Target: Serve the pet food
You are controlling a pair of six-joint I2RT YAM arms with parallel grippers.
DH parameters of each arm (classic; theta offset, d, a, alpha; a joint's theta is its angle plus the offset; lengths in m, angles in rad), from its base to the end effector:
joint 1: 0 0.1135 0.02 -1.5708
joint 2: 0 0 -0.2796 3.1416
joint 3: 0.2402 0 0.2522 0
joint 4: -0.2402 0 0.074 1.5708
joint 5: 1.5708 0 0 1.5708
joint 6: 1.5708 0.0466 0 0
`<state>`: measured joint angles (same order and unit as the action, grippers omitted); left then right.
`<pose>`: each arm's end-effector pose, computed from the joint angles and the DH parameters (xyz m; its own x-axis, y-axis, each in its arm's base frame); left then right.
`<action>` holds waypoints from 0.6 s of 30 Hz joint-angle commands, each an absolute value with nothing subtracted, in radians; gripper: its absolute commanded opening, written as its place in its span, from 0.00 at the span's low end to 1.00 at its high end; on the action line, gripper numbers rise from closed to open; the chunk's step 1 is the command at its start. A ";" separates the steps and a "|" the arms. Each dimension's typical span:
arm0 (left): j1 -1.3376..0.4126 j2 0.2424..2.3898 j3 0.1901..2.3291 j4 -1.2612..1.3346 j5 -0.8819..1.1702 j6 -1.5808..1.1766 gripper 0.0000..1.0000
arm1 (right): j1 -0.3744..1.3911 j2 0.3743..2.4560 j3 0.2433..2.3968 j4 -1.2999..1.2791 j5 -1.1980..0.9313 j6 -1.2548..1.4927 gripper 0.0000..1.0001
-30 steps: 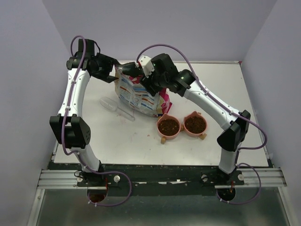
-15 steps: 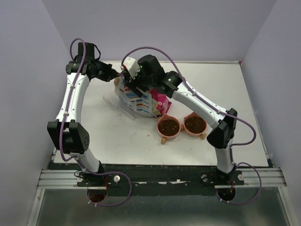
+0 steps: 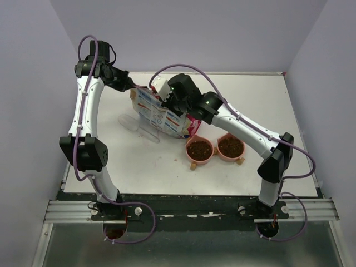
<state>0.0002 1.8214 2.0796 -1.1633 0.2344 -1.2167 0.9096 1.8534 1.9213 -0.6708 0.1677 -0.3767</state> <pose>0.3846 -0.0107 0.4111 -0.4071 -0.9124 -0.0428 -0.6880 0.3371 -0.6426 0.2745 0.3402 0.3905 -0.0686 -0.6788 -0.7311 -0.7732 0.4993 -0.3910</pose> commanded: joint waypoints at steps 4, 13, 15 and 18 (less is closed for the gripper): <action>0.035 1.864 2.290 -1.222 -0.018 -1.094 0.00 | 0.852 1.769 1.836 -0.753 0.261 -0.426 0.00; 0.034 1.861 2.304 -1.304 -0.023 -1.161 0.00 | 0.828 1.851 1.939 -0.651 0.006 -0.385 0.40; 0.034 1.861 2.298 -1.315 -0.014 -1.178 0.00 | 0.854 1.902 1.972 -0.592 0.008 -0.379 0.50; 0.034 1.853 2.280 -1.319 -0.002 -1.209 0.00 | 0.888 1.992 2.098 -0.587 0.023 -0.394 0.66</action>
